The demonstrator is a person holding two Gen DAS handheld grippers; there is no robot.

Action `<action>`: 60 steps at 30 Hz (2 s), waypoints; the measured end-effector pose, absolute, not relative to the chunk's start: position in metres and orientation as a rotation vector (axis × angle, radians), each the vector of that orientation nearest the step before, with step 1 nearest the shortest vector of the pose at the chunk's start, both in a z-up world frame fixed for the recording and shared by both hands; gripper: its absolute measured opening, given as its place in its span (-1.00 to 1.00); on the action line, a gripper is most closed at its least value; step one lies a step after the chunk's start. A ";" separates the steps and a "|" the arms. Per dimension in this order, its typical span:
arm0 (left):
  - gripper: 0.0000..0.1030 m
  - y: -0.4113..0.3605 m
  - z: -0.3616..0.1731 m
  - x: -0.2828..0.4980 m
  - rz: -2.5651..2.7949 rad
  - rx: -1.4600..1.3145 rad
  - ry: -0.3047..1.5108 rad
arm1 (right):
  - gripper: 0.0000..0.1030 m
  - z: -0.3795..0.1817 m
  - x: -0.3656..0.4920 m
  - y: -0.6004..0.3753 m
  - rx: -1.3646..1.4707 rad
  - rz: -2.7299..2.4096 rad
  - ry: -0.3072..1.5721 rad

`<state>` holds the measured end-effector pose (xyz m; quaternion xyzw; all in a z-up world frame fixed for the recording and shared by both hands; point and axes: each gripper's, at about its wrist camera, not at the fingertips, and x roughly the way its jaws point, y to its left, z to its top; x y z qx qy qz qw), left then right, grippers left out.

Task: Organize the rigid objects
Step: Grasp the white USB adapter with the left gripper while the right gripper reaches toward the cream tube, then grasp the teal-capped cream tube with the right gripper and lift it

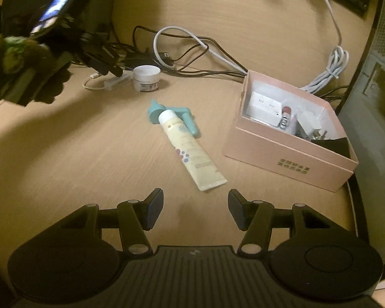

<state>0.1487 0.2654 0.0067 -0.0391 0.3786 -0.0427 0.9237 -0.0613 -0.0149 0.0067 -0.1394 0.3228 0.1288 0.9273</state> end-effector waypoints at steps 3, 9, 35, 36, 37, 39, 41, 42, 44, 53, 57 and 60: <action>-0.28 0.268 -0.004 0.157 -0.092 -0.103 0.798 | 0.12 0.009 -0.066 -0.024 -0.275 0.230 0.661; -0.51 0.263 -0.008 0.152 -0.121 -0.088 0.791 | 0.13 0.009 -0.062 -0.036 -0.221 0.191 0.681; -0.52 0.238 -0.017 -0.030 -0.196 -0.240 0.861 | 0.16 -0.016 0.064 0.024 -0.271 0.405 0.656; -0.52 0.239 -0.017 -0.031 -0.193 -0.245 0.862 | 0.15 -0.016 0.067 0.024 -0.262 0.404 0.662; -0.52 0.241 -0.017 -0.032 -0.191 -0.250 0.863 | 0.15 -0.016 0.068 0.024 -0.252 0.403 0.665; -0.52 0.243 -0.017 -0.033 -0.189 -0.260 0.863 | 0.15 -0.017 0.069 0.022 -0.226 0.403 0.677; -0.52 0.243 -0.016 -0.032 -0.190 -0.262 0.862 | -0.05 -0.016 0.067 0.018 -0.192 0.415 0.707; -0.52 0.242 -0.016 -0.032 -0.191 -0.265 0.861 | -0.15 -0.015 0.064 0.017 -0.178 0.429 0.713; -0.52 0.241 -0.017 -0.032 -0.199 -0.272 0.861 | -0.31 -0.014 0.055 0.014 -0.173 0.455 0.723; -0.52 0.221 -0.019 -0.025 -0.243 -0.260 0.864 | -0.31 -0.015 0.001 0.001 -0.133 0.460 0.766; -0.51 0.210 -0.019 -0.025 -0.253 -0.236 0.862 | -0.27 -0.017 -0.021 -0.006 -0.134 0.437 0.776; -0.51 0.202 -0.018 -0.026 -0.253 -0.194 0.858 | -0.12 -0.019 -0.032 -0.009 -0.159 0.422 0.761</action>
